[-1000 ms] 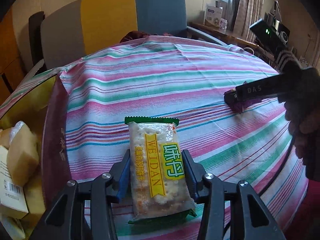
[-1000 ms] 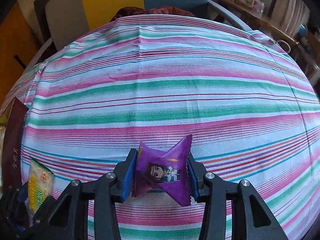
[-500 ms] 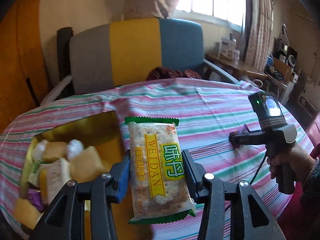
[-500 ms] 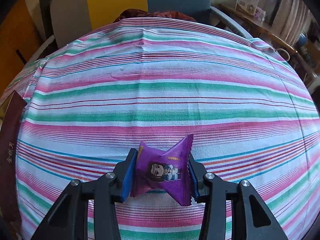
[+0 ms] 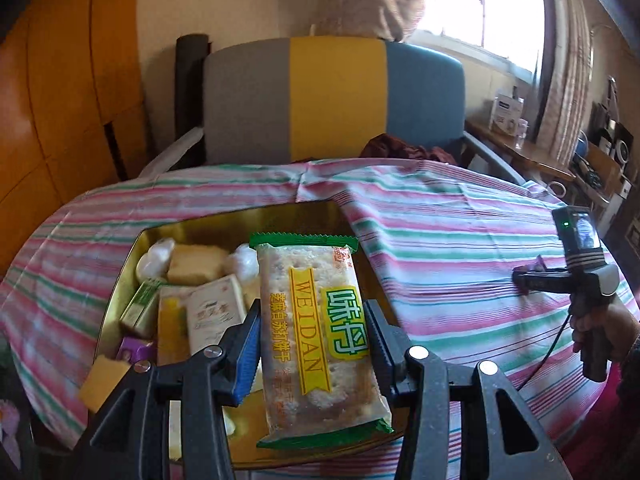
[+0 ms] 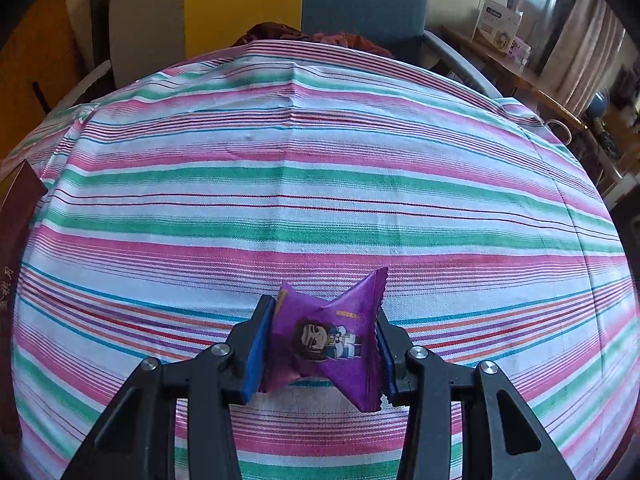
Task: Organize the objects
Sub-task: 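Carry the WEIDAN bag into the tray and release it with the left gripper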
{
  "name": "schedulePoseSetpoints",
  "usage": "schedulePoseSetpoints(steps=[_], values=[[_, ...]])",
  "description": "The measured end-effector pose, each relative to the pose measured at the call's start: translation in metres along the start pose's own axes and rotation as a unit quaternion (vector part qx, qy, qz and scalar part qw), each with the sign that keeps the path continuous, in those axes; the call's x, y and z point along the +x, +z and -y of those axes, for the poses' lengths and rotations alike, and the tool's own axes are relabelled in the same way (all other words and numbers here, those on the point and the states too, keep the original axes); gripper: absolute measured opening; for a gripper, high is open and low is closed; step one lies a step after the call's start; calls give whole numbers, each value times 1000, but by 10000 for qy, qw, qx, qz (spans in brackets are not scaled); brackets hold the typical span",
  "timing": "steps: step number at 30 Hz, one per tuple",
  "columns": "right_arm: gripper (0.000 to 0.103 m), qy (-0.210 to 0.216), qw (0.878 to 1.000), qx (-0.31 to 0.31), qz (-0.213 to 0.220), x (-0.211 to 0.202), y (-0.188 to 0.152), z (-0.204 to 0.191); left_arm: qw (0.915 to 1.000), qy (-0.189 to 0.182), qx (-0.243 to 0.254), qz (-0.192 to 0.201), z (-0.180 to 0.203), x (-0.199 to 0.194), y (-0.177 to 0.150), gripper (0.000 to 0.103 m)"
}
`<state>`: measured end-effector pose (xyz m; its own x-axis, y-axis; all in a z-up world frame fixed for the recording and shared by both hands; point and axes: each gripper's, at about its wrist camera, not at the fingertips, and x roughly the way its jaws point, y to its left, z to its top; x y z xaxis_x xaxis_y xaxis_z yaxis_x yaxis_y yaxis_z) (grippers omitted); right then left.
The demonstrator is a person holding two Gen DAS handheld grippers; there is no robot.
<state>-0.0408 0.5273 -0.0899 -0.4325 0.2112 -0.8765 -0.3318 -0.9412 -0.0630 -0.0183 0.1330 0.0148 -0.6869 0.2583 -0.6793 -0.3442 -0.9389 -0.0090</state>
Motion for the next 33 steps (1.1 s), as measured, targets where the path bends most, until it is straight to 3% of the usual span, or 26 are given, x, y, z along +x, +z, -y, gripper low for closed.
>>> schedulePoseSetpoints(steps=[7,11,13,17,25,30,33], values=[[45,-90,9999,-50,26,-1,-1,-3,9990,-85,-261,-359,-21,18,-14,48],[45,-106,9999,-70,32,-1,-1,-4,9936,-518,-762,-651,-40,31,-22,48],[45,-119,9999,-85,31,-1,0,-4,9925,-561,-849,-681,-46,32,-26,48],[45,-130,9998,-118,25,0,0,-5,9925,-656,-807,-641,-49,33,-29,48],[45,-154,9998,-150,7,-1,1,-6,9939,-817,-245,-699,-19,36,-27,48],[45,-163,9997,-155,3,-1,1,-6,9908,-664,-79,-1176,-18,71,-35,48],[45,-175,9997,-152,3,0,2,-6,9883,-674,-387,-1311,-31,80,-39,48]])
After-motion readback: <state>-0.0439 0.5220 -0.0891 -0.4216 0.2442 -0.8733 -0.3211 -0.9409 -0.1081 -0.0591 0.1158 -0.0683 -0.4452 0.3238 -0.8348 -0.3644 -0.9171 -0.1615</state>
